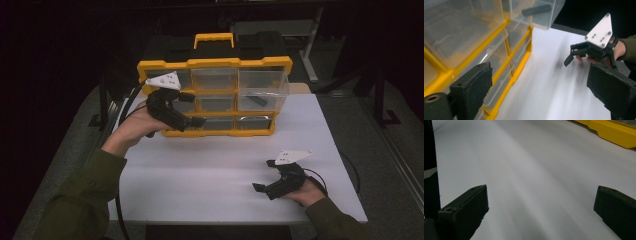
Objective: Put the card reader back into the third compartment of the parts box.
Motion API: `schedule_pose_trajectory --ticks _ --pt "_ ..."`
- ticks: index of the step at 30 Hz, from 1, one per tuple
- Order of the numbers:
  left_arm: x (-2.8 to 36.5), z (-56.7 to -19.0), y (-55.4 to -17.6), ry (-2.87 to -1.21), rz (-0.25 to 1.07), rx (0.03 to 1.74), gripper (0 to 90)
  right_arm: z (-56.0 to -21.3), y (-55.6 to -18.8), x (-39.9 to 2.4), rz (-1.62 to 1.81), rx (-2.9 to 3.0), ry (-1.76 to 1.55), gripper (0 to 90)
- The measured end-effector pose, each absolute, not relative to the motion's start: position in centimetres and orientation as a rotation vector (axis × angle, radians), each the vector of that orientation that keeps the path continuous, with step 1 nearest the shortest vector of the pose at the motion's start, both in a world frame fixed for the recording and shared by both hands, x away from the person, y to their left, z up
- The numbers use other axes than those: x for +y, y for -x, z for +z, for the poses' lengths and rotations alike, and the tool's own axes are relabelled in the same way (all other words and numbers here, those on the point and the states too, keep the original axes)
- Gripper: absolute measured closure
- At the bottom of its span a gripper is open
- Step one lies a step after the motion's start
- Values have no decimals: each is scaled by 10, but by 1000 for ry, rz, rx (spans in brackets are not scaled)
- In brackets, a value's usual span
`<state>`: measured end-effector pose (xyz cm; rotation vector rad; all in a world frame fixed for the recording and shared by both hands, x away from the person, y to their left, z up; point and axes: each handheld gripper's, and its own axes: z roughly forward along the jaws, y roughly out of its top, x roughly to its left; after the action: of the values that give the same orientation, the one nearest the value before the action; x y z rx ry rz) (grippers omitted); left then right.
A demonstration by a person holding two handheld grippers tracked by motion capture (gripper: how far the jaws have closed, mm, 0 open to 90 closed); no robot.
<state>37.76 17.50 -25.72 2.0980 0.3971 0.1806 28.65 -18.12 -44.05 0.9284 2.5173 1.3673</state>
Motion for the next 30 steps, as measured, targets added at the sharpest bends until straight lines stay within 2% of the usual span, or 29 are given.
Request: schedule_pose_trajectory --ticks 4,30 --pt "181 -269 -371 -2090 202 413 0 -441 -287 -181 1366 2521 -928 0" --pt "232 -366 -337 -2094 244 518 0 -441 -287 -181 1361 2522 -929 0"
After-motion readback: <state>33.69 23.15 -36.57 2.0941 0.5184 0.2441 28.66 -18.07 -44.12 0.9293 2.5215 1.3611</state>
